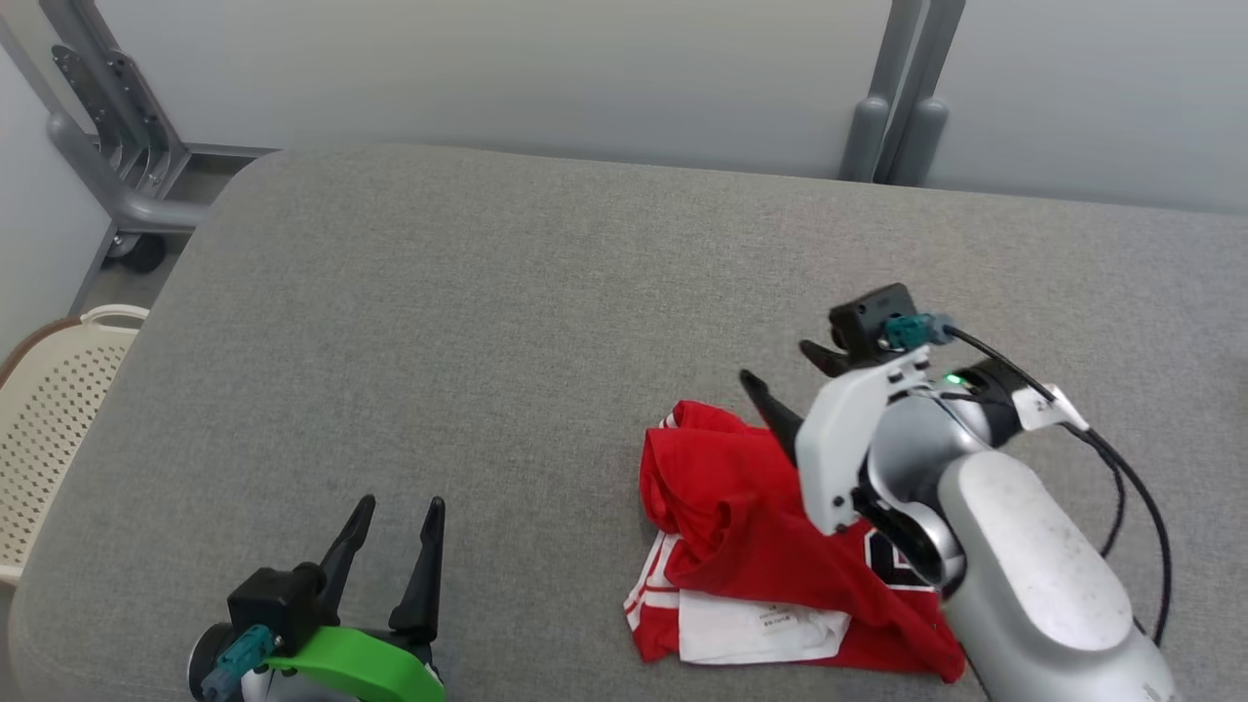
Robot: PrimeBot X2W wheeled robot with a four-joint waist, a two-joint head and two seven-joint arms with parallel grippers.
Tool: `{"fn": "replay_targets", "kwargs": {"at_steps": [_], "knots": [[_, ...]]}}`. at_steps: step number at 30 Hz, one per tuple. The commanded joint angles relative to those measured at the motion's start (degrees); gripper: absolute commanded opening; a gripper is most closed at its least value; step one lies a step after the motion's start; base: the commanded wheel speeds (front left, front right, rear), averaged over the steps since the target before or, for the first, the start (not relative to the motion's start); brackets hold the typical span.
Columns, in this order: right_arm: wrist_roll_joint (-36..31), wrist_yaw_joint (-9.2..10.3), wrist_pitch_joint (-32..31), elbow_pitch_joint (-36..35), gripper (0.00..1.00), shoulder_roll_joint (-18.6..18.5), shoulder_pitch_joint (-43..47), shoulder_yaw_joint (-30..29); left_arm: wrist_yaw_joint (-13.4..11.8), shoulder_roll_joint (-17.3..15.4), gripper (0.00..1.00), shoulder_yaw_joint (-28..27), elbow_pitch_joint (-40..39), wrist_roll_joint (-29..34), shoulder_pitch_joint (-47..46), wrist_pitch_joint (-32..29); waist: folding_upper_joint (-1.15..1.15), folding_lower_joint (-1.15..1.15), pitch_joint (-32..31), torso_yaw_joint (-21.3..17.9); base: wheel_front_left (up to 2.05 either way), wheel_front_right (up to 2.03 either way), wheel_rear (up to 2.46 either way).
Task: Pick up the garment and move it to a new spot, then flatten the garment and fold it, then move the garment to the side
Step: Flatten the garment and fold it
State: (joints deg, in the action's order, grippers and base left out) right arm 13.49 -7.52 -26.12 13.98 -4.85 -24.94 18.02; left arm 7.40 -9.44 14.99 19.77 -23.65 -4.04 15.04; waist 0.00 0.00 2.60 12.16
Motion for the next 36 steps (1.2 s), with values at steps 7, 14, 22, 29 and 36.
{"fn": "replay_targets", "kwargs": {"at_steps": [7,14,22,29,36], "knots": [[-7.1,0.05,0.3,-3.1,1.00,-5.7,9.6,-6.3,0.1,-0.1,1.00,-0.4,-0.4,0.4,1.0,0.1,0.00,0.00,-0.9,-1.4,0.00,0.00,0.00],[-10.6,0.05,1.6,-5.4,0.00,-5.6,13.7,-8.5,0.1,-0.2,1.00,-0.9,-0.8,0.3,0.6,0.1,0.00,0.00,-0.3,-2.1,0.00,0.00,0.00],[-10.8,0.07,5.1,-2.0,0.00,-5.8,11.9,-2.4,0.1,0.1,1.00,-0.9,-1.1,0.4,-0.8,0.1,0.00,0.00,1.4,-1.3,0.00,0.00,0.00],[-8.1,0.07,6.2,4.2,0.00,-7.7,7.9,5.2,0.1,0.2,1.00,-0.6,-1.0,0.3,-1.3,0.1,0.00,0.00,2.3,-0.1,0.00,0.00,0.00],[-0.6,0.07,3.9,3.8,0.00,-9.6,6.9,13.5,0.1,0.4,1.00,-1.0,-1.0,0.3,-0.9,0.1,0.00,0.00,2.5,0.3,0.00,0.00,0.00]]}}
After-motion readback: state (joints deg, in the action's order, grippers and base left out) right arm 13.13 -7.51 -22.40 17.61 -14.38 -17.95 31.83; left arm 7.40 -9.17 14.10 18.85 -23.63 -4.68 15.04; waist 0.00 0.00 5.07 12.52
